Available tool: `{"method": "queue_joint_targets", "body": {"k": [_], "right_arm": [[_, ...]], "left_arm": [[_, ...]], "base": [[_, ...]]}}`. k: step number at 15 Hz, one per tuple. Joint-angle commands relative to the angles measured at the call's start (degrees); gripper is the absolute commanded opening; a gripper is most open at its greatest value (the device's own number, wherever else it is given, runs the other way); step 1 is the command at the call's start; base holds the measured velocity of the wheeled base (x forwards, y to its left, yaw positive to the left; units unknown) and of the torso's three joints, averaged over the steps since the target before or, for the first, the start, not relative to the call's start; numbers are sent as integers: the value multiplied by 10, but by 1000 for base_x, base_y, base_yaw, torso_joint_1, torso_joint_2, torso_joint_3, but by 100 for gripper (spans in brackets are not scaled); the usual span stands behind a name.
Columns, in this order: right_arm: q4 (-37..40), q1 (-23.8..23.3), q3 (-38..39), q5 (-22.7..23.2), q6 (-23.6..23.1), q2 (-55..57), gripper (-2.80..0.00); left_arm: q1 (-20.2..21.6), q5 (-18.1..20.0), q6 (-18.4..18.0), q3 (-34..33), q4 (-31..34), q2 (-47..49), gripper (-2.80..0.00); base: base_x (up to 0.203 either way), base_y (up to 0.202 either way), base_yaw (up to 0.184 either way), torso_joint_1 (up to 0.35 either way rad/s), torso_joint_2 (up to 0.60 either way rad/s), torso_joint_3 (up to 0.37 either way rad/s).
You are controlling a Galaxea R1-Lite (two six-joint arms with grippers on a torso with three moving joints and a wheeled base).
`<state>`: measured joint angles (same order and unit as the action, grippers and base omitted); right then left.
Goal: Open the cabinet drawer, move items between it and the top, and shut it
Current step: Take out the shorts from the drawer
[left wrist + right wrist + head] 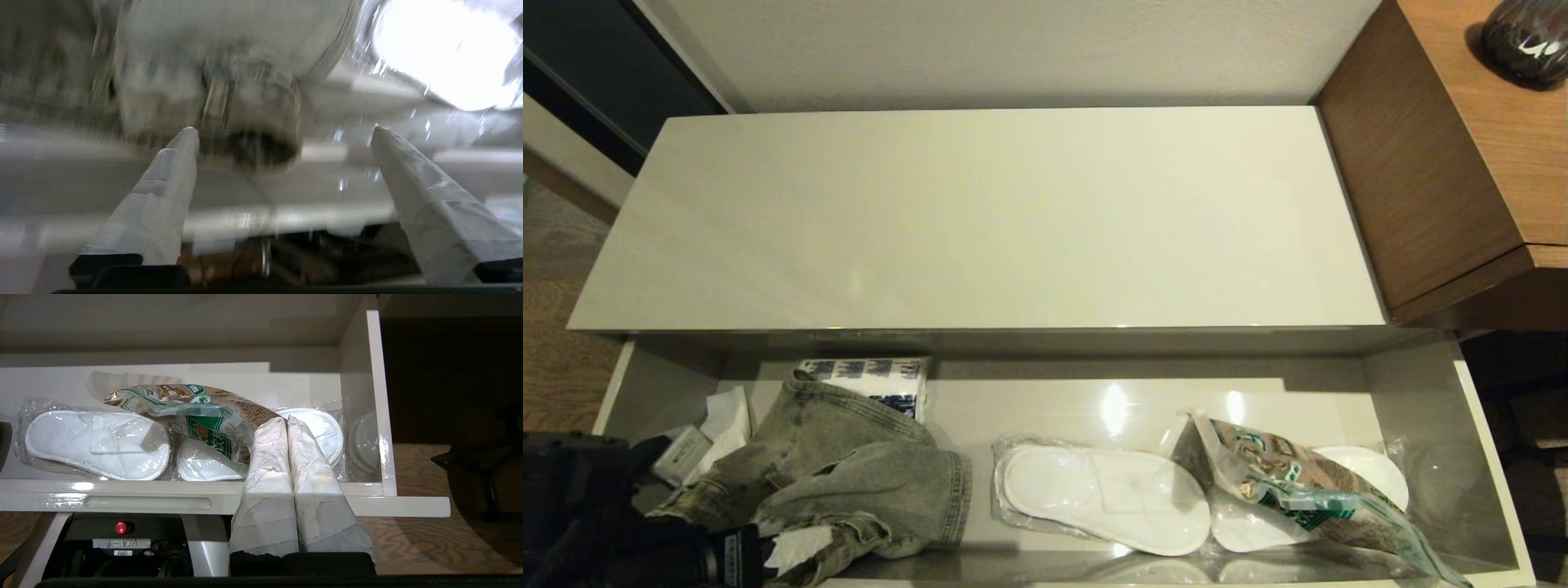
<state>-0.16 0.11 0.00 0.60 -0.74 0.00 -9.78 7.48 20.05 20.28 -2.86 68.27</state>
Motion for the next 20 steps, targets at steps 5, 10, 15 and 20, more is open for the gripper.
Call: {"method": "queue_joint_targets", "body": {"k": [5,10,15,20], "right_arm": [[1,0,0,0,0,1,-280],[1,0,0,0,0,2,-280],[0,0,0,0,0,1,-280],[1,0,1,0,0,1,-280]], "left_arm": [[-3,3,4,12,75,-19,0],[-6,1,30,-24,-47,77,0],[-10,-1,84,-47,-191,131,0],[-12,-29,91,-48,-239,183,0]], "base": [[0,0,0,0,0,0],[0,0,0,0,0,0],[0,0,0,0,0,0],[0,0,0,0,0,0]]}}
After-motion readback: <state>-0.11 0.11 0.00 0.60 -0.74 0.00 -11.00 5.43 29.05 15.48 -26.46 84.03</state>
